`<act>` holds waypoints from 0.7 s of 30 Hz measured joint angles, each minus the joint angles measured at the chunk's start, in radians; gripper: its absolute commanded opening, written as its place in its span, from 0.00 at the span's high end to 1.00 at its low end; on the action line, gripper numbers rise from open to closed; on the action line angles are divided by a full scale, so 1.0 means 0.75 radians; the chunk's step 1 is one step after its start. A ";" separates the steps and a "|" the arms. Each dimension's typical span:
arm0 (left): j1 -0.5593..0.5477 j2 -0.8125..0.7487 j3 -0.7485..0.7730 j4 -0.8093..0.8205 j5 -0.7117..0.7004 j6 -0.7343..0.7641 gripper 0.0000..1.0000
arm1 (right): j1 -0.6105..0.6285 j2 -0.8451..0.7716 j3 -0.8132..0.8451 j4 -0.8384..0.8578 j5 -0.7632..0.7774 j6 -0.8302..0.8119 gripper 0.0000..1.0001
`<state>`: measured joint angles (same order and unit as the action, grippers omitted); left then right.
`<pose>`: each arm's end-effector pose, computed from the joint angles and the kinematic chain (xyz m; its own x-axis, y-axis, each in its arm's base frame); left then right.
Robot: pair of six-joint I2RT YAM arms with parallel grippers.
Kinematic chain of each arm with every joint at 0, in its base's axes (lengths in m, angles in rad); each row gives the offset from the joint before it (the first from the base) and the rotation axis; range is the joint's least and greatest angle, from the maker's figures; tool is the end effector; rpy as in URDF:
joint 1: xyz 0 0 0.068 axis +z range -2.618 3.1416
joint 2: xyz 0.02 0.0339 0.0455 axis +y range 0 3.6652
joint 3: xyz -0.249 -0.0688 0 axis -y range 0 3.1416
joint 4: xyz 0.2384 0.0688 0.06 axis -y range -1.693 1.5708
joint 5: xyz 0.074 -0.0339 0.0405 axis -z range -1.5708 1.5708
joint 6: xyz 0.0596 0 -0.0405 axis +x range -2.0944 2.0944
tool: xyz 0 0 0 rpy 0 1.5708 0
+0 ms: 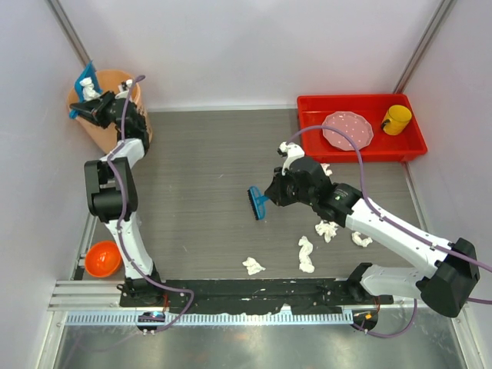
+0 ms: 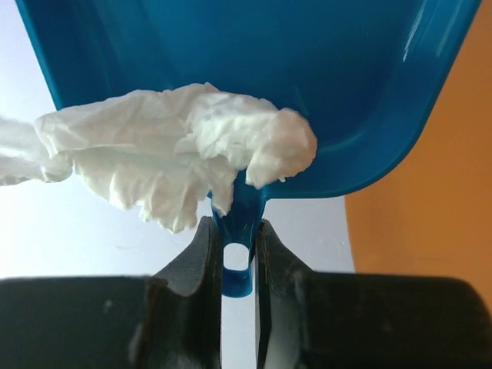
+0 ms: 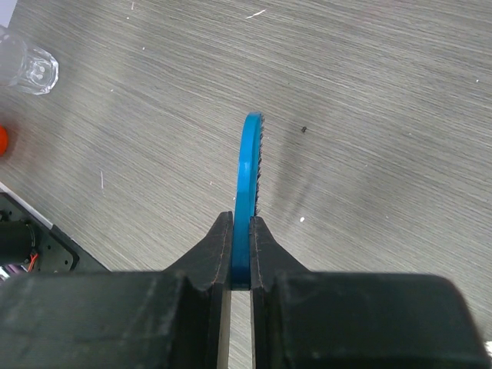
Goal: Sweep away the paper scraps from the table
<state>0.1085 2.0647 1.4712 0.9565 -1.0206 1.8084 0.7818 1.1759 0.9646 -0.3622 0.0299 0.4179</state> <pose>0.4593 0.1011 0.2865 -0.9080 0.4123 -0.0741 -0.1433 -0.1394 0.9798 0.2014 0.1975 0.2795 -0.6305 -0.0543 -0.7743 -0.4711 0.8196 0.3261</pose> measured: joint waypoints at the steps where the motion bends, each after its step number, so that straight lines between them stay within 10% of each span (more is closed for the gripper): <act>1: -0.003 -0.019 -0.015 -0.033 -0.003 -0.038 1.00 | 0.000 0.000 0.000 0.001 -0.003 0.000 0.99; 11: -0.024 -0.243 0.320 -1.352 0.154 -1.102 1.00 | 0.000 0.000 -0.011 0.024 -0.017 0.009 0.99; 21: -0.026 -0.287 0.174 -1.417 0.099 -1.101 1.00 | 0.000 -0.006 -0.020 0.034 -0.058 0.012 0.99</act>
<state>0.0887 1.8496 1.6016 -0.1062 -0.9466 0.9829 0.7818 1.1713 0.9493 -0.3370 -0.0139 0.4271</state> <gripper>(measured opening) 0.159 0.130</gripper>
